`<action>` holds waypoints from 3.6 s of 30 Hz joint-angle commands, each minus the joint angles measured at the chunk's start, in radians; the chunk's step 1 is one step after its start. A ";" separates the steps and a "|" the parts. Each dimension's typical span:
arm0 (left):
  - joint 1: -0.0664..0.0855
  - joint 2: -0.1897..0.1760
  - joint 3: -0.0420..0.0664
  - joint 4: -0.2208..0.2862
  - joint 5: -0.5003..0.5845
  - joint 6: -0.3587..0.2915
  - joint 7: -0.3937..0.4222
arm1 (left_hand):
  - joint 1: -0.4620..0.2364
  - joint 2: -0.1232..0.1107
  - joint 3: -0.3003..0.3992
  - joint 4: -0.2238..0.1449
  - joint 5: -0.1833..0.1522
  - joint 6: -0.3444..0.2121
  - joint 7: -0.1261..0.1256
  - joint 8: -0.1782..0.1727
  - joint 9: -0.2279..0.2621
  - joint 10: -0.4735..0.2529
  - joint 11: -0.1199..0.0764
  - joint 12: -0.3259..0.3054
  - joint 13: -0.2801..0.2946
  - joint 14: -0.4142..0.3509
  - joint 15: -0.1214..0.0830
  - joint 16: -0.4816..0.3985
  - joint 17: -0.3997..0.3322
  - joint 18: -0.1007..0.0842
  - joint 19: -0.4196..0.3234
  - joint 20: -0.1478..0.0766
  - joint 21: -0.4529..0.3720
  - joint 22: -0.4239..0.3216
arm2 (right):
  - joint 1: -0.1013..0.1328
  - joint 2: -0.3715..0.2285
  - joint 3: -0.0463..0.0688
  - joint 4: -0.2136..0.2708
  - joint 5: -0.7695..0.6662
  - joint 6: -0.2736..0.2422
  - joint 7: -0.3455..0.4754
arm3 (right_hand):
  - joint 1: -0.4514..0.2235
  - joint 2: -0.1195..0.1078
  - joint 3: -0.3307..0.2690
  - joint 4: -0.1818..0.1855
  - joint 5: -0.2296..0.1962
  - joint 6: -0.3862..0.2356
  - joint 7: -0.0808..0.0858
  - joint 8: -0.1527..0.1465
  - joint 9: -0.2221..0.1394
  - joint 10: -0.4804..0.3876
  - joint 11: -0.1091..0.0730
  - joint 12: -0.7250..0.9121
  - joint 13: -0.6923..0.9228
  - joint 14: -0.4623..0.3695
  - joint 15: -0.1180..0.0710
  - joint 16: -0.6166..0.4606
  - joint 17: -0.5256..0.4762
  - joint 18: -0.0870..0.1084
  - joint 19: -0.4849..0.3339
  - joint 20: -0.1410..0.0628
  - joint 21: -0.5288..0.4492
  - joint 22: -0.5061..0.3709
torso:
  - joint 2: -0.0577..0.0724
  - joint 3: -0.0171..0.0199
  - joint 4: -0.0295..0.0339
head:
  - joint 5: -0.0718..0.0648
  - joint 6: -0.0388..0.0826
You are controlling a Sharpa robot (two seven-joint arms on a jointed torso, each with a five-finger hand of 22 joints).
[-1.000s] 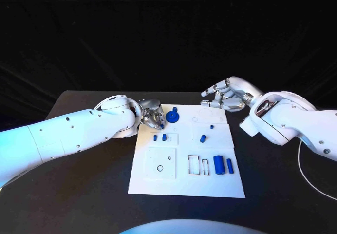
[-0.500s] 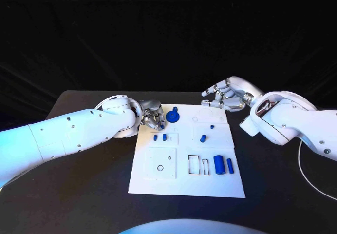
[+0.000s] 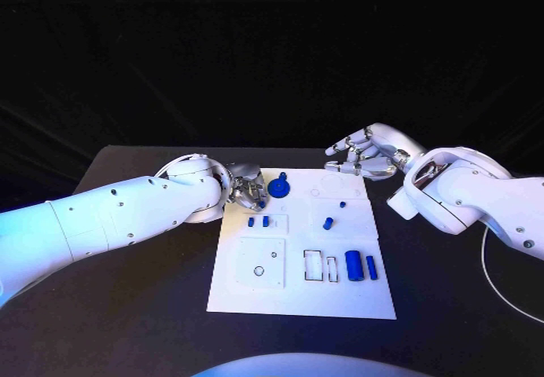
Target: Assemble the parts on the task board
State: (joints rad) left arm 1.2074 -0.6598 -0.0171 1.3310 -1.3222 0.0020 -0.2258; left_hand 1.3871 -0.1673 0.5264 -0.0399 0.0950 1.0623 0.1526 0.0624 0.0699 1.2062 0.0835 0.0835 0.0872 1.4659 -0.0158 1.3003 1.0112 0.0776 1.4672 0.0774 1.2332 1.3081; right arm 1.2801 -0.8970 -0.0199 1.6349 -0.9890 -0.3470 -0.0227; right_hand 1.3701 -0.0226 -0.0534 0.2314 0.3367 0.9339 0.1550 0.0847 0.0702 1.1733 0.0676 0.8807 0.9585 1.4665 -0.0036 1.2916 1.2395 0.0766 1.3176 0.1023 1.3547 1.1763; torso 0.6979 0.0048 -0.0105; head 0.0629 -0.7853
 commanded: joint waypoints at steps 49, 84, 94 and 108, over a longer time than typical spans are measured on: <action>-0.024 -0.203 -0.011 0.172 1.372 -0.216 0.569 | -0.023 0.039 -0.041 -0.007 0.003 0.002 0.018 0.058 0.003 -0.031 0.011 0.088 0.017 -0.218 0.025 -0.259 -0.455 0.098 -0.255 0.033 -0.573 -0.335 | -0.067 0.060 -0.017 -0.124 -0.789 0.247 -0.188 | 0.187 -0.073 0.221 -0.052 -0.151 0.134 -0.036 -0.018 -0.003 -0.101 -0.004 -0.733 -0.798 0.011 -0.011 -0.250 -0.257 0.017 -0.002 -0.016 -0.031 -0.029 | 0.000 -0.0005 -0.0018 | -0.062 0.029; -0.029 -0.213 -0.011 0.197 1.405 -0.216 0.574 | -0.020 0.043 -0.057 -0.008 0.005 0.001 0.016 0.064 0.003 -0.035 0.008 0.100 0.021 -0.222 0.023 -0.259 -0.464 0.100 -0.257 0.031 -0.593 -0.348 | -0.099 0.128 -0.023 -0.174 -0.818 0.339 -0.174 | 0.174 -0.061 0.328 -0.076 -0.171 0.198 -0.041 -0.007 0.005 -0.019 -0.012 -0.744 -0.883 0.018 -0.017 -0.254 -0.273 0.015 0.010 -0.021 -0.028 -0.020 | 0.001 -0.0001 0.0004 | -0.049 0.018; -0.029 -0.213 -0.011 0.199 1.405 -0.216 0.570 | -0.019 0.044 -0.060 -0.009 0.005 -0.001 0.017 0.065 0.002 -0.037 0.009 0.102 0.021 -0.224 0.023 -0.260 -0.467 0.100 -0.258 0.031 -0.597 -0.351 | -0.107 0.142 -0.025 -0.185 -0.844 0.301 -0.187 | 0.177 -0.038 0.392 -0.112 -0.230 0.236 -0.043 0.002 0.013 0.029 -0.017 -0.745 -0.891 0.025 -0.020 -0.234 -0.261 0.008 0.031 -0.024 -0.008 0.013 | 0.000 -0.0004 0.0001 | -0.054 0.014; -0.029 -0.213 -0.011 0.193 1.405 -0.216 0.563 | -0.017 0.045 -0.062 -0.010 0.006 -0.004 0.017 0.065 0.002 -0.040 0.009 0.104 0.022 -0.224 0.024 -0.259 -0.467 0.100 -0.257 0.031 -0.597 -0.351 | -0.107 0.109 -0.021 -0.131 -0.837 0.191 -0.212 | 0.137 -0.041 0.450 -0.138 -0.253 0.251 -0.041 0.000 0.022 0.058 -0.016 -0.766 -0.892 0.031 -0.021 -0.196 -0.233 0.001 0.052 -0.023 0.016 0.048 | 0.000 -0.0003 0.0010 | -0.055 0.015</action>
State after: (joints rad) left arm 1.1786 -0.8735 -0.0290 1.5236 0.0774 -0.2170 0.3323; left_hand 1.3709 -0.1290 0.4692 -0.0528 0.0950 1.0626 0.1743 0.1230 0.0713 1.1683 0.0944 0.1823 0.1077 1.2478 0.0092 1.0408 0.5450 0.1641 1.2148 0.1073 0.6426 0.9579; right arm 1.1731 -0.7881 -0.0418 1.4958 -1.8212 -0.1212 -0.2219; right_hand 1.5129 -0.0638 0.3924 0.0925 0.0869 1.1771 0.1156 0.0823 0.0903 1.2224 0.0538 0.1188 0.0655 1.4666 -0.0182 1.0924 1.0046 0.0767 1.3629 0.0756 1.3673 1.2240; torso 0.6978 0.0044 -0.0101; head 0.0082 -0.7708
